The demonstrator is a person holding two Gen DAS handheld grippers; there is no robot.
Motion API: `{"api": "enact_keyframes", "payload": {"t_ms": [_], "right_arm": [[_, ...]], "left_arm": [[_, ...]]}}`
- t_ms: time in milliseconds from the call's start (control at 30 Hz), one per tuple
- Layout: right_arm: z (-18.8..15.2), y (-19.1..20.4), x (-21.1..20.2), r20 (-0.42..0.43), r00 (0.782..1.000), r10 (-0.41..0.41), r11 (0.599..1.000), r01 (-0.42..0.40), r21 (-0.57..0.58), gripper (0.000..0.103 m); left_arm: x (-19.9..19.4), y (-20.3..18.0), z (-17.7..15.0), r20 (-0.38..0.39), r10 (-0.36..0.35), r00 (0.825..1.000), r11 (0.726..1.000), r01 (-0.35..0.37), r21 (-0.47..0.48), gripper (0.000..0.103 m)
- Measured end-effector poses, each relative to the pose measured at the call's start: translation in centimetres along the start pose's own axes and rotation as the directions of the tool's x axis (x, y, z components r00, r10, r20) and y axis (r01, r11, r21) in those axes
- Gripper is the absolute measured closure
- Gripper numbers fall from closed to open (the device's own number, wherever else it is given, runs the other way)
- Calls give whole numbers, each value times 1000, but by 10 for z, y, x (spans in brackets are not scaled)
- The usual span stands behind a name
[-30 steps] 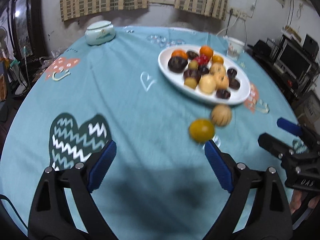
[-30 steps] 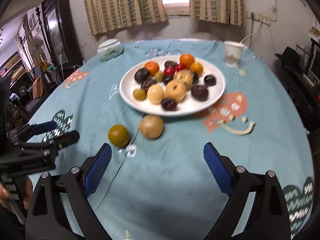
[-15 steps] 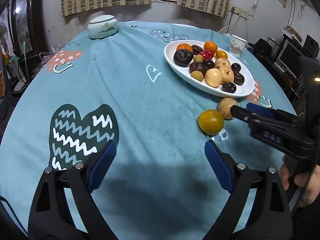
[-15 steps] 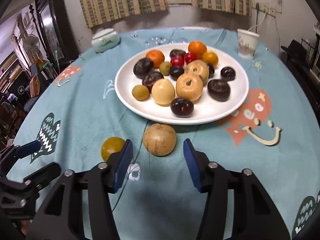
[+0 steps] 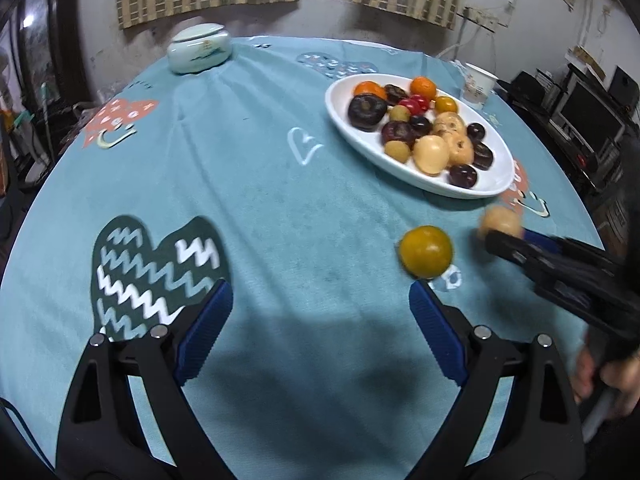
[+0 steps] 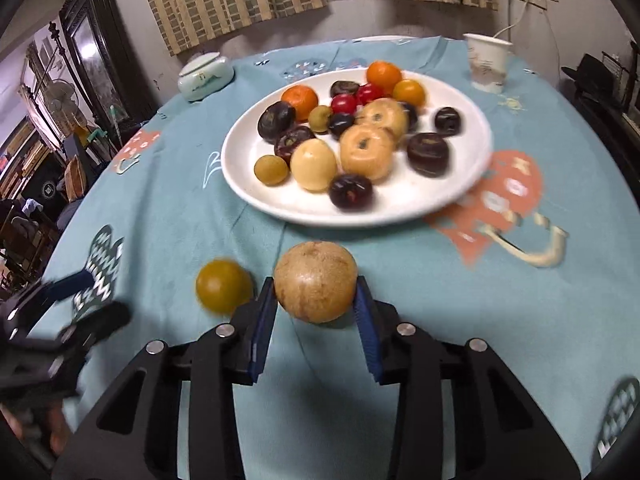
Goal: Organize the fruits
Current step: 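Grasp the yellow-green citrus with the left gripper while the right gripper grasps a beige striped melon, then carry the citrus and striped melon onto the white plate and open both grippers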
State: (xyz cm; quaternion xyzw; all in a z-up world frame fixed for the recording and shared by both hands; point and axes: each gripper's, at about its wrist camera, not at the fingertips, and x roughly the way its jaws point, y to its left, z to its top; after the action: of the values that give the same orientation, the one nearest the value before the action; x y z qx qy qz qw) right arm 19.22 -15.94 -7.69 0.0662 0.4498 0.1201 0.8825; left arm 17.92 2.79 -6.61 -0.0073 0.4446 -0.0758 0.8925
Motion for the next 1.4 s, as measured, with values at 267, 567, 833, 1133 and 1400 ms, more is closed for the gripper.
{"api": "enact_keyframes", "payload": {"t_ms": [267,567,833,1133,1400], "right_arm": [[-52,-40,-39,-37,999,12,995,-9,97,64],[-54,-52,-43,-17,999,42,993,-40,111,64],[-53,-47,-50,-1,999,44,994,-44,98,64],[-49,-26,-66,32,998,48,998,-50,46,64],[-1,-20,-62,57,996,70,997,-69,-29,64]], "left_arm": [[33,-52,8,-18,-26,1000,994,28,109,11],[66,-73,12,-62,-20,998,990,28,137,60],[47,-77,10,-30,-45,999,989,49,140,61],[5,-77,0,14,-106,994,985,104,135,61],[-7,-71,40,42,-124,991,983,118,140,61]]}}
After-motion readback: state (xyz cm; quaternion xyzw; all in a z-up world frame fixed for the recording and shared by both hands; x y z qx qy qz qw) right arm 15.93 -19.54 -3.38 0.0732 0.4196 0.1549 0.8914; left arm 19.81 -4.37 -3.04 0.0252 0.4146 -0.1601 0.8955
